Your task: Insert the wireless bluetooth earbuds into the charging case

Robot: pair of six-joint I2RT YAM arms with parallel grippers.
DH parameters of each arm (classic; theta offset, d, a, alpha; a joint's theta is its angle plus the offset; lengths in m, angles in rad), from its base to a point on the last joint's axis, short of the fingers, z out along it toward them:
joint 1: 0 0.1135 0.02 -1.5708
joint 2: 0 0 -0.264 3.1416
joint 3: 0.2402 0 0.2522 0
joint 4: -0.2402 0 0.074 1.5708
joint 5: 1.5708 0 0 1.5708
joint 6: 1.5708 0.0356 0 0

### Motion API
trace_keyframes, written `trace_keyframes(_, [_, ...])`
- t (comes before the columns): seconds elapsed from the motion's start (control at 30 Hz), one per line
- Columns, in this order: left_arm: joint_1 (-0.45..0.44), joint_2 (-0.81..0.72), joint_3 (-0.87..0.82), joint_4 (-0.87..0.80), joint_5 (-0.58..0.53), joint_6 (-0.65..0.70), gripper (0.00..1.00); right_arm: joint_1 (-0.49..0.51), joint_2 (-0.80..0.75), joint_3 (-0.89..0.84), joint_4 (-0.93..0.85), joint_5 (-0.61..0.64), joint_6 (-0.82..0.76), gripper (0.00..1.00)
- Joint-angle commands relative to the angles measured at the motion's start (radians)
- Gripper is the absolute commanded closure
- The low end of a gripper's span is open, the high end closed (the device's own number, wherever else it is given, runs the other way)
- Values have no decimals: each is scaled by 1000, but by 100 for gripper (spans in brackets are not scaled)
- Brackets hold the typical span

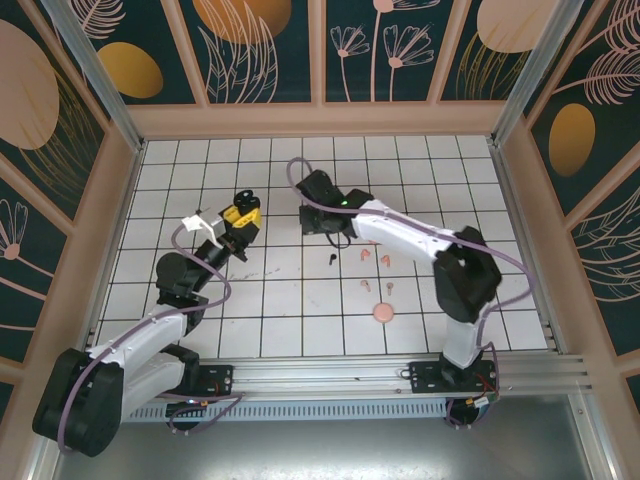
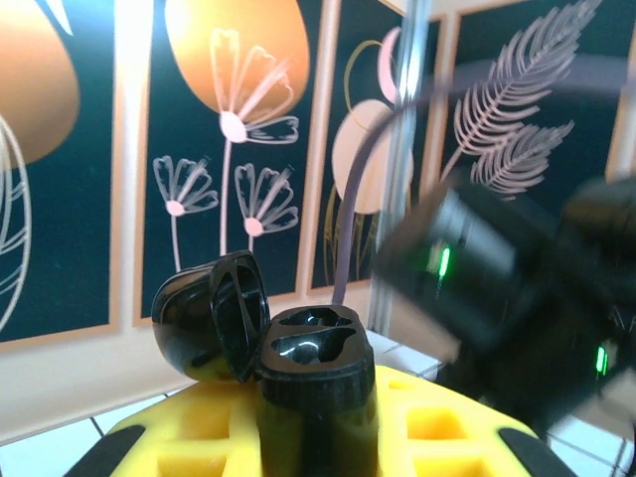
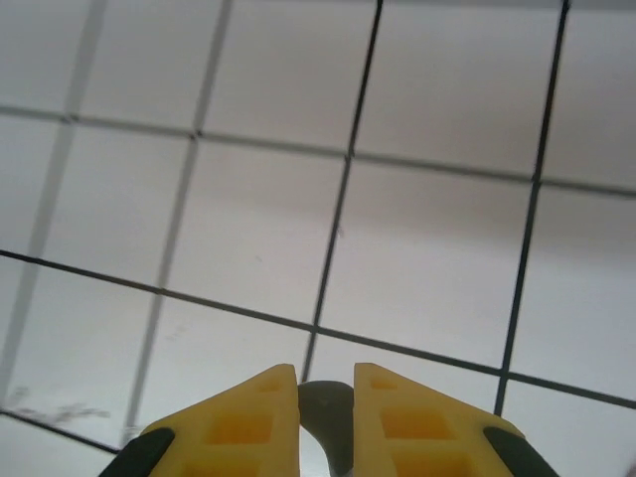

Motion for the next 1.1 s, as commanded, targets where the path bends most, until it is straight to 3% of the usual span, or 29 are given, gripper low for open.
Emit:
trace_keyframes(0.0, [-22,-15,-22,40,56,59,100,-16,-111,-18,46,16,-58,84])
trace_keyframes(0.17, [-49,-16,-58,41,32,101,100,-20,-250,-49,119,-25,-129,84])
trace_keyframes(0.57, [-64,171,42,134,78,116,100,-10,-425,-150,365,-311,-213,84])
trace_keyframes(1.07, [-93,266,149,167,147,101,100,110,-425,-205,512,-189,-236,83])
